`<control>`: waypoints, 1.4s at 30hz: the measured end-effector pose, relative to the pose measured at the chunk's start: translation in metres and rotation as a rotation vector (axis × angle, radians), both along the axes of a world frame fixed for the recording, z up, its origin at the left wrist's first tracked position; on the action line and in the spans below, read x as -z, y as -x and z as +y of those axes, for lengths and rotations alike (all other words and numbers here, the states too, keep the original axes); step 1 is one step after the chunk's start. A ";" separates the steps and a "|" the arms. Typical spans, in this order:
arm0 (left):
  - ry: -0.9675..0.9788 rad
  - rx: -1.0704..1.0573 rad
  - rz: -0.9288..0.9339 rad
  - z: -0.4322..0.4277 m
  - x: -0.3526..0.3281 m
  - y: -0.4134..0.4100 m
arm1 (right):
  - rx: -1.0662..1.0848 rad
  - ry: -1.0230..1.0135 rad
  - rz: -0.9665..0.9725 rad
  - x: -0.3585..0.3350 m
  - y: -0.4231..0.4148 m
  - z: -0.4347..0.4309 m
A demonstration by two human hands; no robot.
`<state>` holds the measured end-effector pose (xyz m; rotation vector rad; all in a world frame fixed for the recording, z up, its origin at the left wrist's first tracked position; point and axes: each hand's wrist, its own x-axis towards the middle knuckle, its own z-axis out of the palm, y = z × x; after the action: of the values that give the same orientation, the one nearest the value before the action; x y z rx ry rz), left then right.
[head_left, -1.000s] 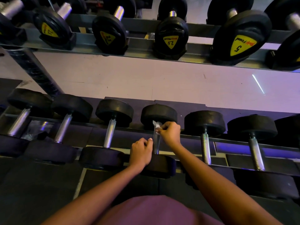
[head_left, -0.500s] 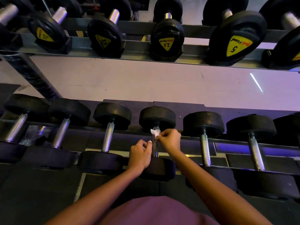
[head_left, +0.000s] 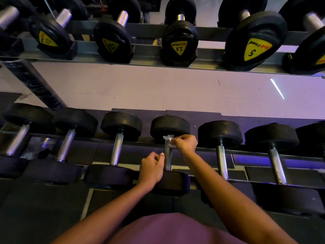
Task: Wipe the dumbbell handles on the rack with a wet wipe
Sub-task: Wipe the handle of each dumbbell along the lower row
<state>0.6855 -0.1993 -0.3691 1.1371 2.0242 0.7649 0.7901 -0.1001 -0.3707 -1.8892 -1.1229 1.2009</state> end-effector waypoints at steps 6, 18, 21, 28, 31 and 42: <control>-0.001 -0.001 -0.003 0.000 -0.001 0.000 | 0.000 0.037 0.004 0.000 0.008 -0.003; 0.001 0.001 0.003 -0.001 -0.002 0.000 | -0.088 0.204 0.006 0.001 -0.010 -0.008; -0.006 -0.012 -0.002 0.000 0.001 0.001 | -0.324 0.231 -0.104 0.004 -0.016 -0.035; -0.008 -0.005 0.005 0.002 0.002 0.001 | -0.395 0.272 -0.149 0.009 -0.020 -0.045; -0.003 -0.008 -0.001 0.002 0.003 0.001 | -0.360 0.246 -0.177 0.012 -0.025 -0.044; 0.002 -0.020 0.009 0.002 0.005 0.002 | -0.212 0.231 0.044 0.020 -0.029 -0.044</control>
<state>0.6838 -0.1970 -0.3743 1.1229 2.0457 0.7688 0.8192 -0.1440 -0.3906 -1.9369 -1.2287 1.5404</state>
